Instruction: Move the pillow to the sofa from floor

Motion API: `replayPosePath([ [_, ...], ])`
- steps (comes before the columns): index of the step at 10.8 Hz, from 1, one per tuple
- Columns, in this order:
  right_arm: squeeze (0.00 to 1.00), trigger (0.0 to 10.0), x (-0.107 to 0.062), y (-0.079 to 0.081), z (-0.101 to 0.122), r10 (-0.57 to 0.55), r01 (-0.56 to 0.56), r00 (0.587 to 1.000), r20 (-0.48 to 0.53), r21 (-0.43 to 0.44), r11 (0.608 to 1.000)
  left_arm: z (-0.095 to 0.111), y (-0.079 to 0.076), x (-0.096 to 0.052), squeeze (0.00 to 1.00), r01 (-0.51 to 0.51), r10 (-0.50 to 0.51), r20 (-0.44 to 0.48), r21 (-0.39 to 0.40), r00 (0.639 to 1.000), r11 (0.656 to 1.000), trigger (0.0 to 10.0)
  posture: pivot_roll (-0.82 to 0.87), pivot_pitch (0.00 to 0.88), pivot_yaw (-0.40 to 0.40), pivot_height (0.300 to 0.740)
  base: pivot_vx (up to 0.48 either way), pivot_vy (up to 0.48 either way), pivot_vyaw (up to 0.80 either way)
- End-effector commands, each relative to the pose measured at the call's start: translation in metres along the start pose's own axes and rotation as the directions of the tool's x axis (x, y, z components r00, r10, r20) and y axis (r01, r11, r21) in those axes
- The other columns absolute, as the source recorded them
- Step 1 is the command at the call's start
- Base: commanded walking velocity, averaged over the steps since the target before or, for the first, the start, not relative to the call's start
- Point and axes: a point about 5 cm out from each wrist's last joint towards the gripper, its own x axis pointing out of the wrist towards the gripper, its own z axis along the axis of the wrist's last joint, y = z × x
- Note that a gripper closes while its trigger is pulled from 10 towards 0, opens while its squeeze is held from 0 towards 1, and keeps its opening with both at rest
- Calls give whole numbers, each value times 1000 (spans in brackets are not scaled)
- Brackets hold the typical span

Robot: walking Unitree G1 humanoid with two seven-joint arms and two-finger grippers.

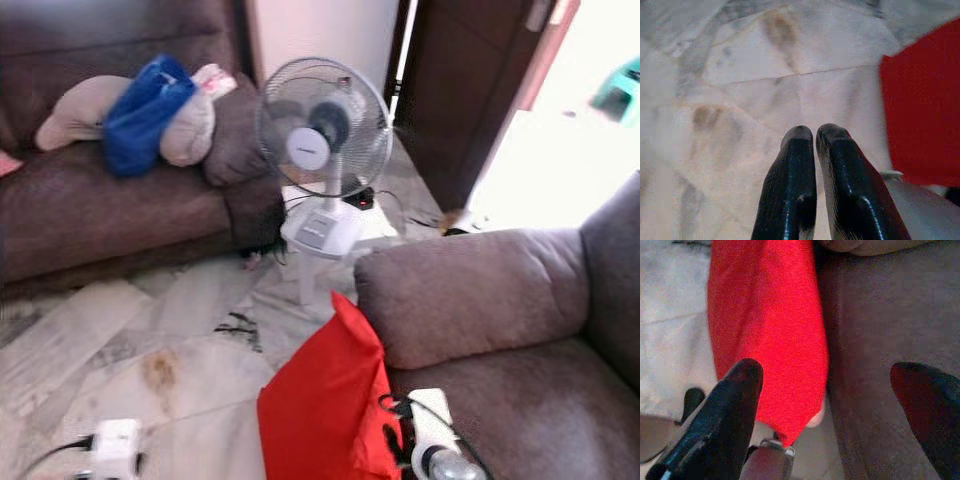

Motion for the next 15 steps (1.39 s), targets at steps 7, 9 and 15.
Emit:
replayPosePath([
  [7, 0, 10000, 8, 55, 6, 26, -29, 999, 32, 114, 993, 0, -6, -2, 0, -65, 70, 35, -132, 997, 989, 10000, 188, 122, -59, 740, 0, 0, 0],
  [9, 0, 10000, 7, 45, 6, 19, -23, 999, 39, 114, 993, -1, -6, -3, 0, -70, 75, 32, -135, 997, 988, 10000, 180, 131, -60, 740, 0, 0, 0],
  [15, 0, 10000, 8, 45, 51, 27, -49, 969, 246, 84, 995, 54, -2, -5, 0, -110, 120, 387, -47, 914, 993, 10000, 176, 113, -50, 740, 0, 0, 0],
])
